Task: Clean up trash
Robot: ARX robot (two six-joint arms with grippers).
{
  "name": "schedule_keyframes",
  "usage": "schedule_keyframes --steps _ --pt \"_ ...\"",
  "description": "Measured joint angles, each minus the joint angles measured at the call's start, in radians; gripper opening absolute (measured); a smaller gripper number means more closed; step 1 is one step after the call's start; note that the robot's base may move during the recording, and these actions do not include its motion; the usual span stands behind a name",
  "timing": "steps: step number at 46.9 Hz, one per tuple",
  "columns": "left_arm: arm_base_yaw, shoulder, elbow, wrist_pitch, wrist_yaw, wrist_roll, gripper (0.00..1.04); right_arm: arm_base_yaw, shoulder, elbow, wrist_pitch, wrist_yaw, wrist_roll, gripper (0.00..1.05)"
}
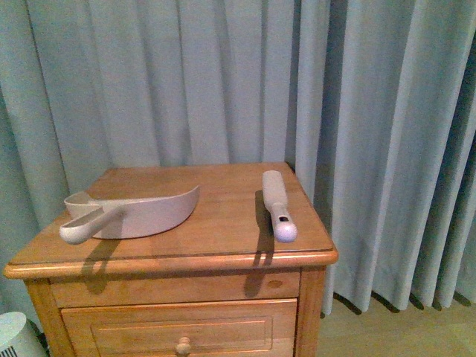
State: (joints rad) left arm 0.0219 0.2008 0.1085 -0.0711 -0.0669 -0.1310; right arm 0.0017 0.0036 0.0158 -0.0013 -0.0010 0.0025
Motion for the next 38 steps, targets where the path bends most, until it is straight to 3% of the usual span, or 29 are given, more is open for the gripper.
schedule_keyframes --steps 5,10,18,27,38 --pt "0.016 0.344 0.282 -0.018 0.066 0.051 0.97 0.0 0.0 0.0 0.0 0.0 0.0 0.97" --pt "-0.043 0.615 0.573 -0.193 0.068 0.081 0.97 0.0 0.0 0.0 0.0 0.0 0.0 0.97" --pt "-0.141 0.92 0.89 -0.327 -0.009 0.076 0.97 0.0 0.0 0.0 0.0 0.0 0.0 0.97" --pt "-0.215 1.152 1.075 -0.329 -0.092 0.028 0.97 0.0 0.0 0.0 0.0 0.0 0.0 0.97" --pt "-0.235 1.376 1.152 -0.31 -0.138 0.003 0.97 0.0 0.0 0.0 0.0 0.0 0.0 0.97"
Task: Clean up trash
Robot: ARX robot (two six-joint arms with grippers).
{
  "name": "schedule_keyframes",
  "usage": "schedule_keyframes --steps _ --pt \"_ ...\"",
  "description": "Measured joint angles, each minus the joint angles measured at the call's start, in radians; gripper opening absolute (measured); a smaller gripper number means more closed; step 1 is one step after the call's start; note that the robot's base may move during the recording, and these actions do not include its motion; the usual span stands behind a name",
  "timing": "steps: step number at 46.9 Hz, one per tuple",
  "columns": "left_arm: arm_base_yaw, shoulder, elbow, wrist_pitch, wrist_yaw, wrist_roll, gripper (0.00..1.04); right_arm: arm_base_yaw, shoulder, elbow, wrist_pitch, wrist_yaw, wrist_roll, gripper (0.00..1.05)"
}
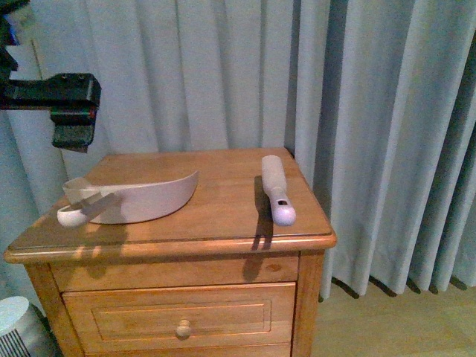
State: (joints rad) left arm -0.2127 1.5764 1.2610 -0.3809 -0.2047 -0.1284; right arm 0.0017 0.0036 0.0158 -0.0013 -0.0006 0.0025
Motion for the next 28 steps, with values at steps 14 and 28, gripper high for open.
schedule_keyframes --steps 14,28 --pt "-0.022 0.174 0.058 0.063 -0.004 0.061 0.97 0.0 0.0 0.0 0.0 0.0 0.0 0.97" --pt "-0.02 0.303 0.08 0.119 -0.003 0.08 0.97 0.0 0.0 0.0 0.0 0.0 0.0 0.97"
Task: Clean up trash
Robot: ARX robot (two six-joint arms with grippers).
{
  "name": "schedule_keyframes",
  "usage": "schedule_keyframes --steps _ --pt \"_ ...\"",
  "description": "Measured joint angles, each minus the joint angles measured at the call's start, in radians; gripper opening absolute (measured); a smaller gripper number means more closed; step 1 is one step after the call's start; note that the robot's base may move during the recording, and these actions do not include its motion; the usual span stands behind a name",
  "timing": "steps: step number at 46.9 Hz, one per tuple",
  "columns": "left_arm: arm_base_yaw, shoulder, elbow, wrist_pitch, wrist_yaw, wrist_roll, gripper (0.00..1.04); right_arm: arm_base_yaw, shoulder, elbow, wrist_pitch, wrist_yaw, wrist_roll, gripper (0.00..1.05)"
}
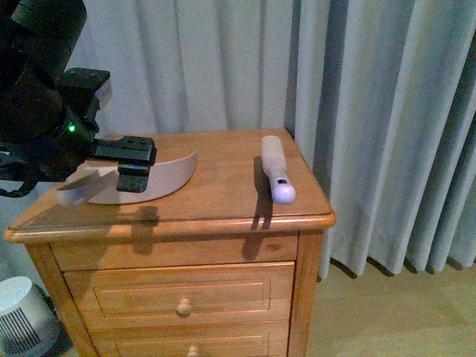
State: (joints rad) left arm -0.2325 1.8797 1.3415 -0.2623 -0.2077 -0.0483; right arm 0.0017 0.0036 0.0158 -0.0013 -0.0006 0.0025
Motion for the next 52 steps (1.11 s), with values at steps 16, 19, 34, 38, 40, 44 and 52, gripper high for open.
schedule_keyframes --steps 16,19,34,38,40,44,52 --pt "0.021 0.053 0.005 0.035 -0.002 0.013 0.97 0.0 0.0 0.0 0.0 0.0 0.0 0.97" --pt "0.026 0.061 0.005 0.042 -0.002 0.016 0.97 0.0 0.0 0.0 0.0 0.0 0.0 0.97" --pt "0.03 0.065 0.005 0.06 0.011 0.034 0.48 0.0 0.0 0.0 0.0 0.0 0.0 0.97" --pt "0.03 0.065 0.005 0.06 0.015 0.037 0.37 0.0 0.0 0.0 0.0 0.0 0.0 0.97" --pt "0.03 0.064 0.004 0.06 0.016 0.039 0.31 0.0 0.0 0.0 0.0 0.0 0.0 0.97" --pt "0.03 0.06 0.004 0.06 0.017 0.045 0.29 0.0 0.0 0.0 0.0 0.0 0.0 0.97" --pt "0.031 0.013 -0.032 0.098 0.016 0.058 0.28 0.0 0.0 0.0 0.0 0.0 0.0 0.97"
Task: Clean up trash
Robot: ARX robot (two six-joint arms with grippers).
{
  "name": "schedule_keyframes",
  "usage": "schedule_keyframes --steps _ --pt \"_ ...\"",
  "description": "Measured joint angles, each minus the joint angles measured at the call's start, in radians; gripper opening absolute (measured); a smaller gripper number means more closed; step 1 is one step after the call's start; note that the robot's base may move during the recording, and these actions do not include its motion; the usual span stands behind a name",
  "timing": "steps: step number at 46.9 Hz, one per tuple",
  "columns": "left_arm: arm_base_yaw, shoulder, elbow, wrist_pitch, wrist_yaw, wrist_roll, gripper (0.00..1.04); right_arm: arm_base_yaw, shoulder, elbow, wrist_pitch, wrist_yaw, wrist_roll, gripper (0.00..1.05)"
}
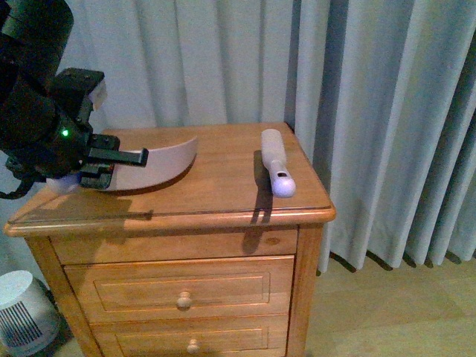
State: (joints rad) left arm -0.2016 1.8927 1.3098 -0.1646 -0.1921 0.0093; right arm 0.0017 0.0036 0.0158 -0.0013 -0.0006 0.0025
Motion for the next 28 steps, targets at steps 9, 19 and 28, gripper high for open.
schedule_keyframes --steps 9,19,28 --pt "-0.009 -0.131 -0.109 0.153 -0.03 0.064 0.28 0.0 0.0 0.0 0.0 0.0 0.0 0.97" --pt "-0.048 -0.382 -0.344 0.448 -0.017 0.129 0.28 0.0 0.0 0.0 0.0 0.0 0.0 0.97" --pt "-0.08 -0.767 -0.734 0.729 0.007 0.169 0.28 0.0 0.0 0.0 0.0 0.0 0.0 0.97"
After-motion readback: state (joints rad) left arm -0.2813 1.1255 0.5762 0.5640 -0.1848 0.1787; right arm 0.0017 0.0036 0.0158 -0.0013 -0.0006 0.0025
